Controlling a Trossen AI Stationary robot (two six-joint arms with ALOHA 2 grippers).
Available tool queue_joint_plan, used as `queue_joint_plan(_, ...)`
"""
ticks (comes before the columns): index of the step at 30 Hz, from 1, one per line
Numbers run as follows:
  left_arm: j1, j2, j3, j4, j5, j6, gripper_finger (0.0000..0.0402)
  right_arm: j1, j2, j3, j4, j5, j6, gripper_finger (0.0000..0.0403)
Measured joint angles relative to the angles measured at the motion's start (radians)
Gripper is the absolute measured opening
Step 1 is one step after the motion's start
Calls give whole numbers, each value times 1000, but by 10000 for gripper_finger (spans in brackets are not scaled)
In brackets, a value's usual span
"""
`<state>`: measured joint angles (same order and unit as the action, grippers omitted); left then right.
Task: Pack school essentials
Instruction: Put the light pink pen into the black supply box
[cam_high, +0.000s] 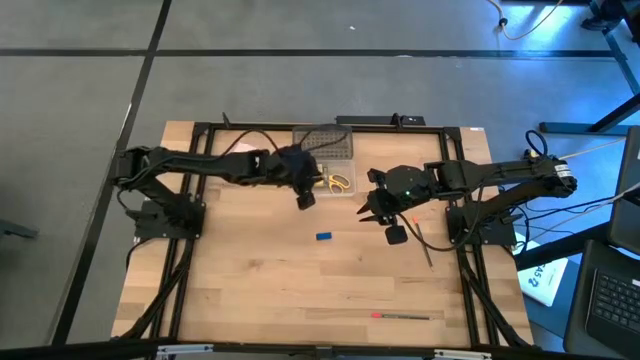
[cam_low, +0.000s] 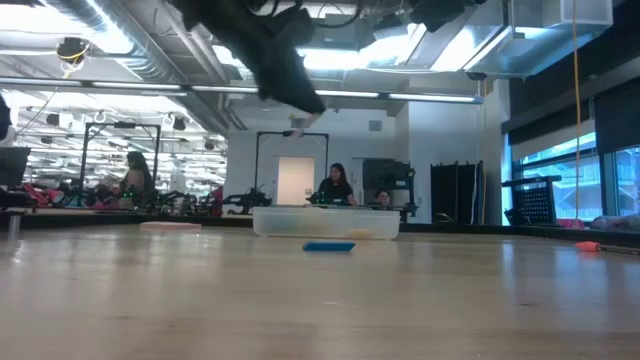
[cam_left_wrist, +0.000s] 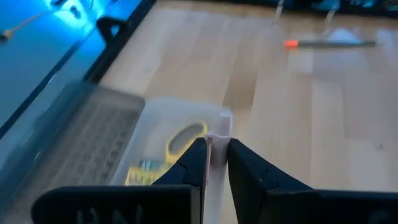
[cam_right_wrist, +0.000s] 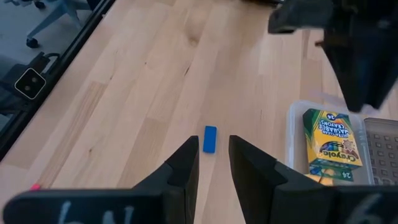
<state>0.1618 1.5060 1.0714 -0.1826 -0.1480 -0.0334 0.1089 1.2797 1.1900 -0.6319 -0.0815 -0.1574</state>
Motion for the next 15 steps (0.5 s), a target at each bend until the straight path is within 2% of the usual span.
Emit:
queue_joint_plan(3, 23, 35, 0, 53, 24, 37, 38, 0, 0, 0, 0, 0, 0, 91)
queue_joint_plan(15, 43, 179, 0, 62, 28, 71, 39, 0, 0, 0, -2, 0, 0, 91)
